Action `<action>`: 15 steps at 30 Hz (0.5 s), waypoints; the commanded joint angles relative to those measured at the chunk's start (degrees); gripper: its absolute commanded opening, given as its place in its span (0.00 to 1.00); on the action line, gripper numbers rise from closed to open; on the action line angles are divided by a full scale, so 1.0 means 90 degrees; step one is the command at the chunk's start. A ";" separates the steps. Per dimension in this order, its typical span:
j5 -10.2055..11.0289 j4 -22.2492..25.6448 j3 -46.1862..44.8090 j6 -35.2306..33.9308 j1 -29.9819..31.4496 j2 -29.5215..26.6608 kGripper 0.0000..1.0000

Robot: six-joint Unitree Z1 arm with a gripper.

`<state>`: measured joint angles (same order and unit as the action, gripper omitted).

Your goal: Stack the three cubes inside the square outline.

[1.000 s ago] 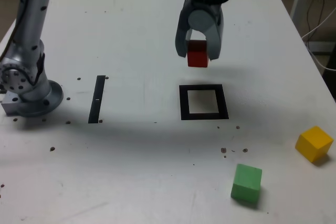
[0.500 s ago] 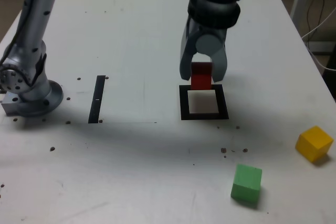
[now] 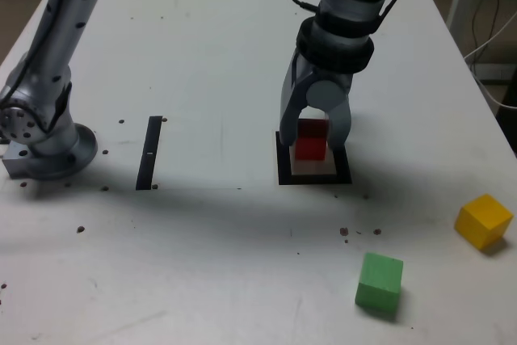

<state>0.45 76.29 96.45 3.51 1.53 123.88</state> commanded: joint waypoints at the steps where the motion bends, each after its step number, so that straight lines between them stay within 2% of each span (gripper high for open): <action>1: -0.0011 -0.0041 -0.0030 -0.0009 0.0015 0.0061 0.33; 3: -0.0011 -0.0060 -0.0034 -0.0009 0.0015 0.0086 0.33; 5: -0.0012 -0.0083 -0.0046 -0.0004 0.0015 0.0106 0.39; 9: -0.0035 -0.0149 -0.0105 0.0027 0.0015 0.0121 0.79; 11: -0.0052 -0.0175 -0.0131 0.0039 0.0015 0.0118 0.95; 12: -0.0058 -0.0186 -0.0140 0.0041 0.0015 0.0116 0.99; 15: -0.0071 -0.0213 -0.0172 0.0043 0.0015 0.0105 1.00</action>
<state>-0.07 74.52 95.07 3.78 1.53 124.62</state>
